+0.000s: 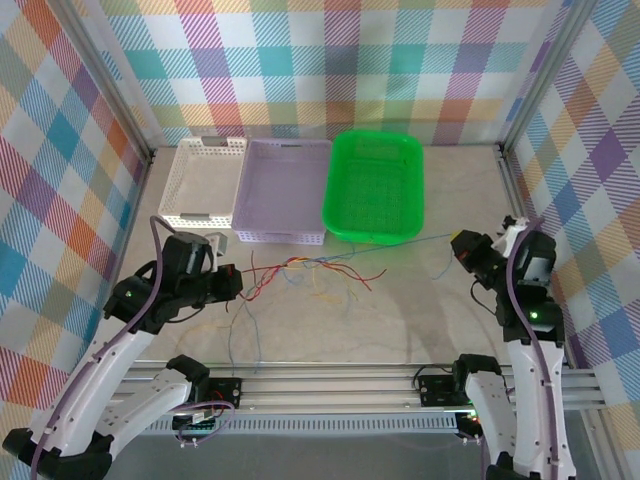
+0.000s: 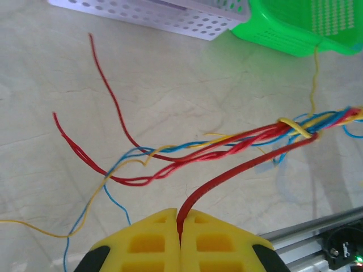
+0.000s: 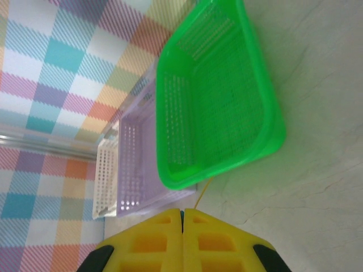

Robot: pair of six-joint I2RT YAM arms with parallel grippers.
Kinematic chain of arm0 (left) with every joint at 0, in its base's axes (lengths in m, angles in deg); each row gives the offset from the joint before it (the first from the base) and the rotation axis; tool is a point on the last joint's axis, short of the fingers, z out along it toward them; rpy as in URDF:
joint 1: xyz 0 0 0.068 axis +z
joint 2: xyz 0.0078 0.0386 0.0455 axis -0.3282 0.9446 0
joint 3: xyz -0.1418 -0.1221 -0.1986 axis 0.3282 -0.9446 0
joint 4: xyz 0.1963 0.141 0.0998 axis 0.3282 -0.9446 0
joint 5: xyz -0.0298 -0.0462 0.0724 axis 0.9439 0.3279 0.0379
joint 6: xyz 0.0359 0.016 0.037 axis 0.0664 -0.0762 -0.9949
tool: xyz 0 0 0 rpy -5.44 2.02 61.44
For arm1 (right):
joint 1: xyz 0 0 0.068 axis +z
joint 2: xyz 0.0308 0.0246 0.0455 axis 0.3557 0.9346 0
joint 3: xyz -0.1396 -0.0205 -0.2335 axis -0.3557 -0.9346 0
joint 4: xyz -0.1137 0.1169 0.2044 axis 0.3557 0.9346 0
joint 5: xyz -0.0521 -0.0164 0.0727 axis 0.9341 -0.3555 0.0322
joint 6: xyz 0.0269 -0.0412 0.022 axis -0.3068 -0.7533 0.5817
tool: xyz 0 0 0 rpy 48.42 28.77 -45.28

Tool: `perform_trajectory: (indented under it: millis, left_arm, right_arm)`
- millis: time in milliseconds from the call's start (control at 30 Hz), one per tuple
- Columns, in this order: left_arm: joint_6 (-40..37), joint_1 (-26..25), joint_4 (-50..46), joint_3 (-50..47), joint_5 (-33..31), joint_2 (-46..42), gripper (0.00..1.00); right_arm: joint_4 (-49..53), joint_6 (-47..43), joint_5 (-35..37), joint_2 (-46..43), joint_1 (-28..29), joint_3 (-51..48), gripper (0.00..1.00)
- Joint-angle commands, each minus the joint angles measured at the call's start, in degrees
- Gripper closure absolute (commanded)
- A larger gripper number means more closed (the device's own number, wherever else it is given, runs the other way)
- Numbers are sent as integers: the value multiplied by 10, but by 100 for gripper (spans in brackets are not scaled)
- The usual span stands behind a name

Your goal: Untangle the cables

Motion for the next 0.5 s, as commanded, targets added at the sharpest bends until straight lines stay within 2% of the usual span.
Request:
perform_trajectory:
  millis: [0,200,467]
  left_arm:
    - [-22,28,-65,16,-53,-10,100]
    - [-20,54,-64,13,-54,-5,100]
    - [-23,59,-54,5,-46,0,100]
  right_arm:
    - [44,-26,50,-16,-25,60,100]
    - [129,-73,146,-2,-10,173,100]
    - [168,-89,219,4,24,264,100]
